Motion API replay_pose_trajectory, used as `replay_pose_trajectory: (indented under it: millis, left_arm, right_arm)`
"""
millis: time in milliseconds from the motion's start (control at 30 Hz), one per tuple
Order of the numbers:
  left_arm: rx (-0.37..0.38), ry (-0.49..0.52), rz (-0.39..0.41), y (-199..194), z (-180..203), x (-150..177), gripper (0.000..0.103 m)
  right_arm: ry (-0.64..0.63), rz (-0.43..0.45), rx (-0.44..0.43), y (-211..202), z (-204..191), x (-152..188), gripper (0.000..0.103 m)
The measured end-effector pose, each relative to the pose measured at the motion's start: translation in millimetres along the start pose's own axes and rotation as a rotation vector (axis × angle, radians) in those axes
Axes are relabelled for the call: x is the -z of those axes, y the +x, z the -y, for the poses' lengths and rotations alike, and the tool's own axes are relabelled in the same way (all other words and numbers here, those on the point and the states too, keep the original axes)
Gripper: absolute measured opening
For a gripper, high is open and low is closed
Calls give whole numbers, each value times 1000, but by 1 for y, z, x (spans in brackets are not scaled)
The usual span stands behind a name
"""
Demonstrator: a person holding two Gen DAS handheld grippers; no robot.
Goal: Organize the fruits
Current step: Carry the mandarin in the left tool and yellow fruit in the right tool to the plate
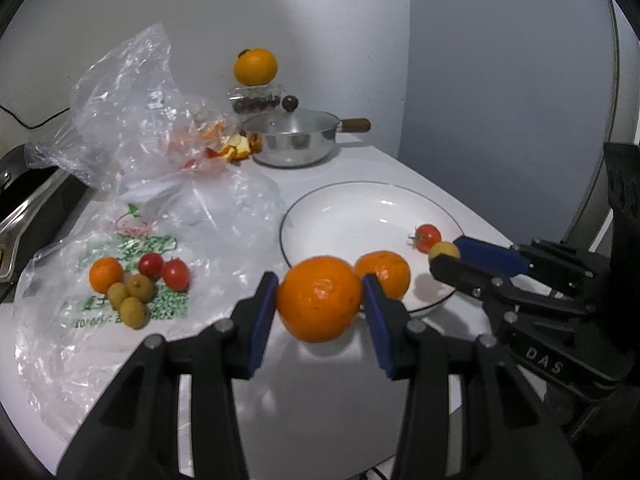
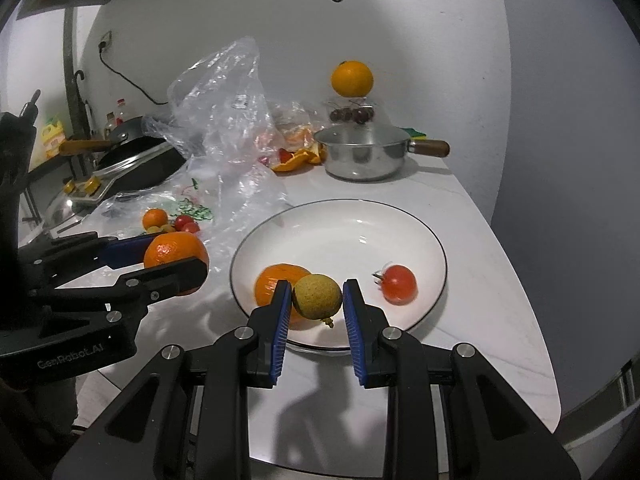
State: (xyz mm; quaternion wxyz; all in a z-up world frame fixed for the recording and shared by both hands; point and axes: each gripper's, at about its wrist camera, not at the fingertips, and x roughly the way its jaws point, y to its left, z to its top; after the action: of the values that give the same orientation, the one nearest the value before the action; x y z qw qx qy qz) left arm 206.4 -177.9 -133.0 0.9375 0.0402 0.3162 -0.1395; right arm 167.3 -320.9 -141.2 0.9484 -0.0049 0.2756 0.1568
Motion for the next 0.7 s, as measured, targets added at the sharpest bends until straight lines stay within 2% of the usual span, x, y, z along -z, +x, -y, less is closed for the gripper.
replay_pose_trajectory:
  millis: [700]
  left_arm:
    - [-49, 52, -20, 35, 14, -15, 44]
  right_arm:
    - [30, -29, -11, 19, 30, 4, 28]
